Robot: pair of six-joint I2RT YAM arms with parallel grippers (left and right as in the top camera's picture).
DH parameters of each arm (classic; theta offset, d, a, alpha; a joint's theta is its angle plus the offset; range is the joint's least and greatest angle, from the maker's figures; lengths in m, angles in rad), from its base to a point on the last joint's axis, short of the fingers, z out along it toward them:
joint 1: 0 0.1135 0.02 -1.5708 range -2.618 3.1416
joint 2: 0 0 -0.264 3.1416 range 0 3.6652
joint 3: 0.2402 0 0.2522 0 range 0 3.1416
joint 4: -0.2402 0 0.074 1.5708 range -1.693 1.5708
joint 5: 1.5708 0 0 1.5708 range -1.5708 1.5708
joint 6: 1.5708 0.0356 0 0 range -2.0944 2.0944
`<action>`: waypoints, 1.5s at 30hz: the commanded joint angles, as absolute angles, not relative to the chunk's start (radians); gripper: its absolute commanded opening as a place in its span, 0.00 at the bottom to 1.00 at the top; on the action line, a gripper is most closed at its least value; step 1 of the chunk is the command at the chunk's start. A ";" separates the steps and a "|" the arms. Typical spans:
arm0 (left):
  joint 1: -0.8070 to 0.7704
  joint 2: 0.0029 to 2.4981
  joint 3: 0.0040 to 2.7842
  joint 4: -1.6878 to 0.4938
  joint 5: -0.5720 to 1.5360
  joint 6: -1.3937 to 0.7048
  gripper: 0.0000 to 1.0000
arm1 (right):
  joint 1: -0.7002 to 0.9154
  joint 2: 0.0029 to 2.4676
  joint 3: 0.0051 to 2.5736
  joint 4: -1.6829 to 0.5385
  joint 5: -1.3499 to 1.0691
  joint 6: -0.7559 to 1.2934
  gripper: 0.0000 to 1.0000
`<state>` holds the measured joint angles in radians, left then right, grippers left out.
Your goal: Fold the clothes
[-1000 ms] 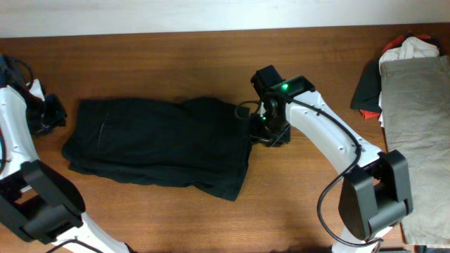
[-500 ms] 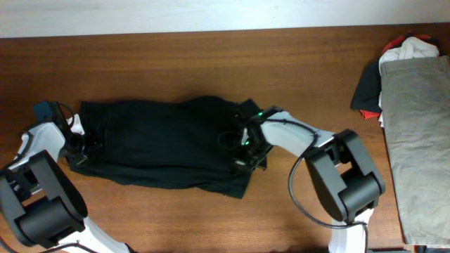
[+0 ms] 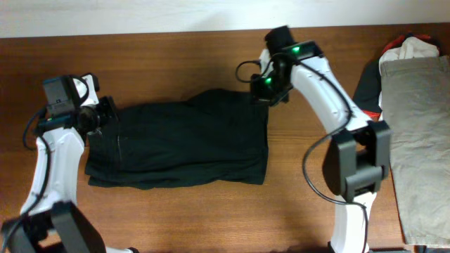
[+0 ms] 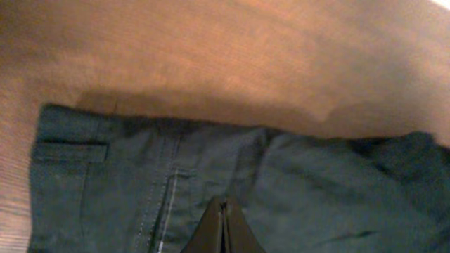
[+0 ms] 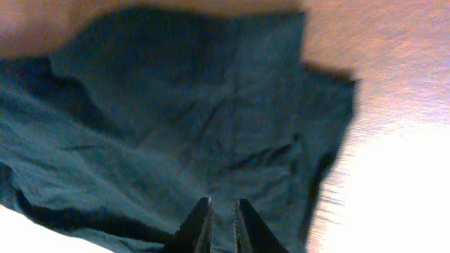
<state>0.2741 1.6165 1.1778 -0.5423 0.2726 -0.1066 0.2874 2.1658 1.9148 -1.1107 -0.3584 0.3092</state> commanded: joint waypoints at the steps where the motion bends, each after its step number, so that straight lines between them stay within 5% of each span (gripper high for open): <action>1: 0.269 1.785 1.175 -0.534 0.242 -0.106 0.00 | 0.363 2.288 1.919 -1.086 -0.330 0.358 0.10; 10: 0.345 2.032 1.185 -0.424 0.019 -0.169 0.01 | 0.223 2.416 1.952 -1.076 -0.044 0.405 0.04; 15: 0.363 1.878 1.261 -0.488 0.118 -0.209 0.01 | 0.095 2.415 2.421 -1.335 -0.121 0.394 0.04; 16: 0.363 1.814 1.282 -0.521 0.146 -0.209 0.09 | 0.099 2.412 2.593 -1.468 -0.239 0.325 0.04; 17: 0.363 1.747 1.290 -0.565 0.171 -0.209 0.32 | 0.113 2.412 2.682 -1.571 -0.318 0.264 0.06; 18: 0.363 1.680 1.290 -0.630 0.168 -0.208 0.53 | 0.143 2.412 2.738 -1.697 -0.329 0.235 0.19; 19: 0.363 1.658 1.290 -0.669 0.169 -0.208 0.62 | 0.171 2.412 2.722 -1.699 -0.337 0.183 0.37; 20: 0.363 1.649 1.290 -0.729 0.169 -0.208 0.97 | 0.225 2.411 2.671 -1.699 -0.324 0.181 0.57; 29: 0.390 1.690 1.289 -0.877 -0.020 -0.209 0.99 | 0.419 2.373 2.326 -1.699 -0.105 0.297 0.66; 36: 0.398 1.768 1.289 -0.883 -0.020 -0.209 0.99 | 0.538 2.213 1.925 -1.692 -0.138 0.302 0.53; 45: 0.398 1.768 1.289 -0.884 -0.020 -0.209 0.99 | 0.562 2.128 1.587 -1.274 -0.146 0.357 0.59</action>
<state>0.3950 1.7611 1.2884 -0.8825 -0.0124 -0.2089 0.5842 2.1334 1.6241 -1.3170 -0.1555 0.3389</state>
